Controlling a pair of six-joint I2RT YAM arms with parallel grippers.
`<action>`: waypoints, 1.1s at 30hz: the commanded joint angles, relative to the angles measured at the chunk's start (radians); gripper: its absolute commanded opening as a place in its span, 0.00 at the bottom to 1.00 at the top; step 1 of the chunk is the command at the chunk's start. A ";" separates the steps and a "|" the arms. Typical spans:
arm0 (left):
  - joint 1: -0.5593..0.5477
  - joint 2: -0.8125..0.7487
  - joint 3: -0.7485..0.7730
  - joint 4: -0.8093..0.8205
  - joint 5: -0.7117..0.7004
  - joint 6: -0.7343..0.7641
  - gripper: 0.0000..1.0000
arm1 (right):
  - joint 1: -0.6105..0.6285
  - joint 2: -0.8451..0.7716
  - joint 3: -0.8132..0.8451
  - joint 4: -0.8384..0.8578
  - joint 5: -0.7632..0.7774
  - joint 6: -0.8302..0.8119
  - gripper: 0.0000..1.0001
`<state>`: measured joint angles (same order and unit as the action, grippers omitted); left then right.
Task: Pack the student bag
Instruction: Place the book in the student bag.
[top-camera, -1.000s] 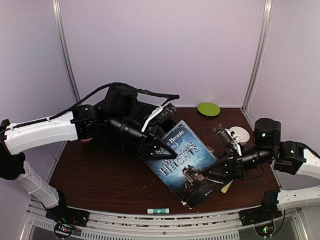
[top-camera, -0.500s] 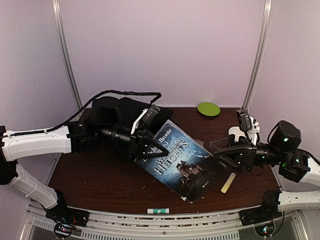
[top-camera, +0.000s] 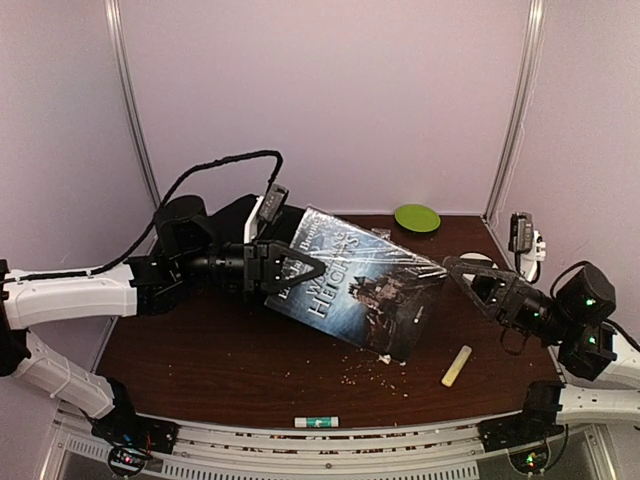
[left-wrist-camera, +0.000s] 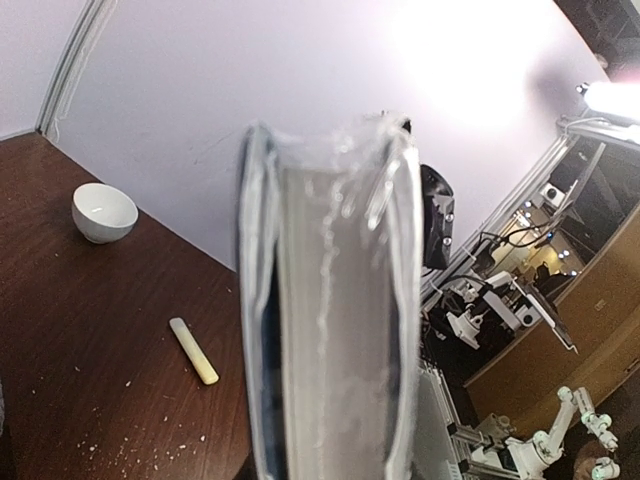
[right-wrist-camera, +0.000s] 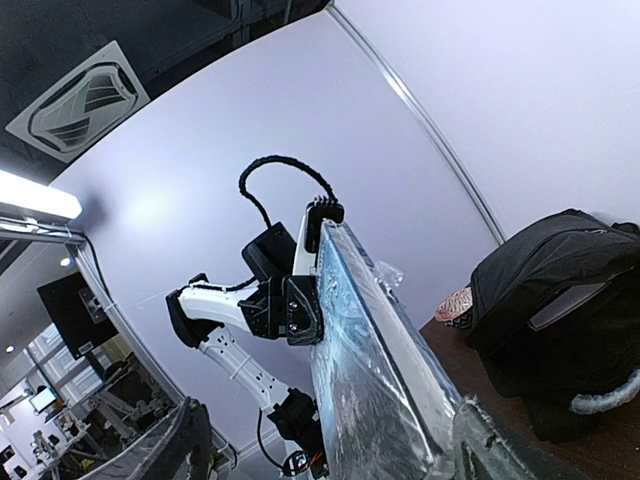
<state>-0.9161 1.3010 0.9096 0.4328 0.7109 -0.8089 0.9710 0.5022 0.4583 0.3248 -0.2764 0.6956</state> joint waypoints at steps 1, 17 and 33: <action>0.008 -0.062 0.032 0.378 -0.017 -0.054 0.00 | 0.007 -0.055 -0.040 -0.074 0.123 0.015 0.84; 0.008 -0.019 0.064 0.399 0.010 -0.067 0.00 | 0.003 0.074 -0.036 0.108 -0.160 0.116 0.81; 0.011 0.018 0.098 0.460 0.031 -0.132 0.00 | 0.004 0.162 -0.011 0.186 -0.221 0.105 0.68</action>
<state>-0.9070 1.3178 0.9195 0.6800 0.7231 -0.8970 0.9710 0.6693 0.4221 0.4828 -0.4736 0.8078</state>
